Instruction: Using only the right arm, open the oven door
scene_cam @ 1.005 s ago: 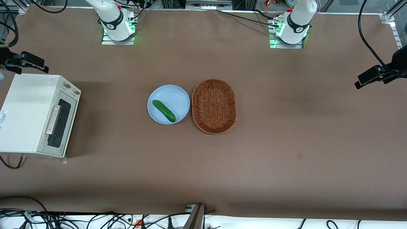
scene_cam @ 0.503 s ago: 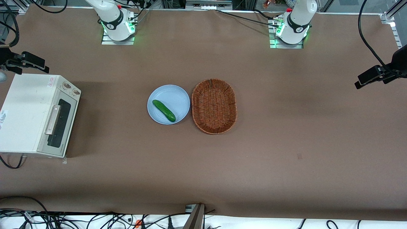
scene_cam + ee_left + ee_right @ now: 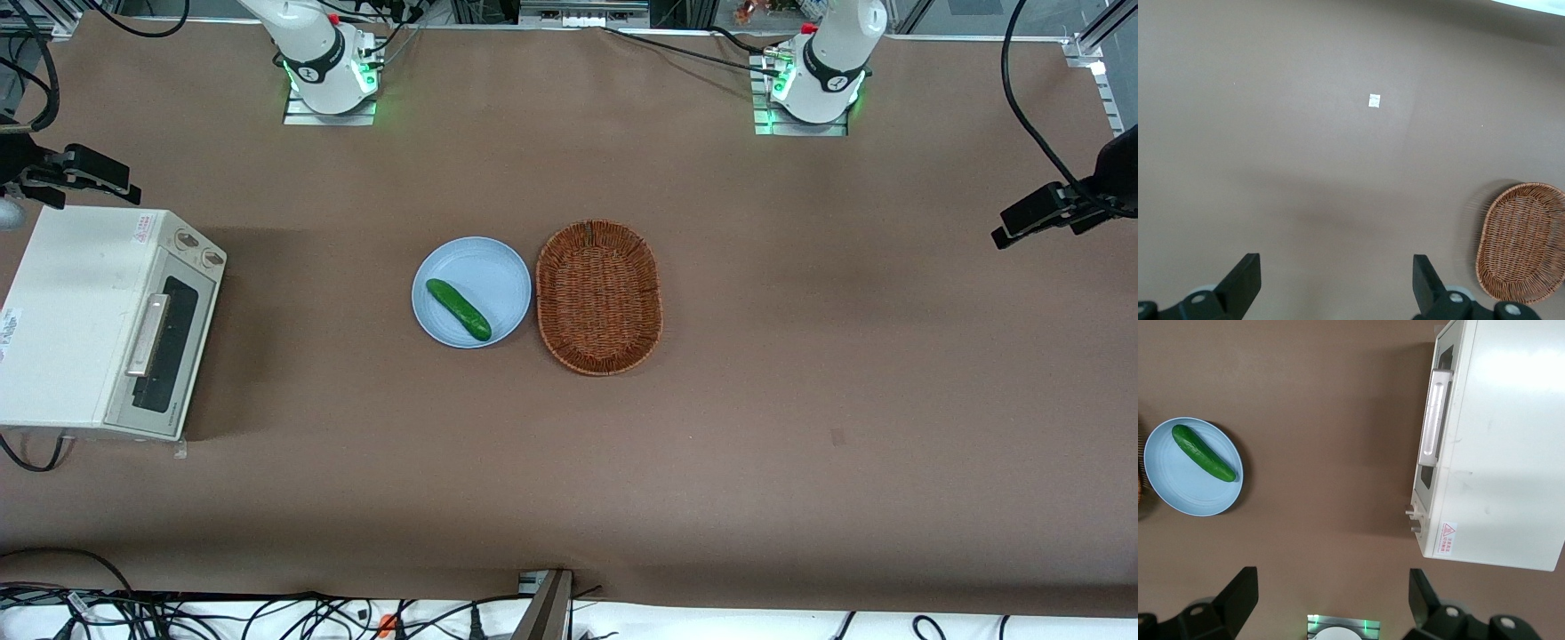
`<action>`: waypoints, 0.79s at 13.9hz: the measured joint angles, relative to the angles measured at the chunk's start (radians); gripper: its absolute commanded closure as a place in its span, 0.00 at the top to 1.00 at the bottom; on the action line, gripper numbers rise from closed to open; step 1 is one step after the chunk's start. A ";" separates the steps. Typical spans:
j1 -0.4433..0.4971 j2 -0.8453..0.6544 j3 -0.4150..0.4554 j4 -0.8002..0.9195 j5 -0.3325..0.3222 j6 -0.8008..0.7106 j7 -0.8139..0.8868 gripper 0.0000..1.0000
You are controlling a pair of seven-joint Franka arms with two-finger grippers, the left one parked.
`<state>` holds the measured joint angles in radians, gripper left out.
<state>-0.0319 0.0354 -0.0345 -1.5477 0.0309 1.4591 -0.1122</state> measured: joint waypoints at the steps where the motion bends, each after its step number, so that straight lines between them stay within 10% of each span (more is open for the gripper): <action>1: 0.000 0.000 0.000 0.000 0.000 0.000 0.000 1.00; 8: 0.032 0.030 0.004 -0.002 -0.041 -0.001 -0.001 1.00; 11: 0.079 0.094 0.007 -0.007 -0.095 0.008 0.000 0.85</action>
<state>0.0472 0.1294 -0.0274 -1.5552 -0.0640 1.4669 -0.1120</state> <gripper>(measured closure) 0.026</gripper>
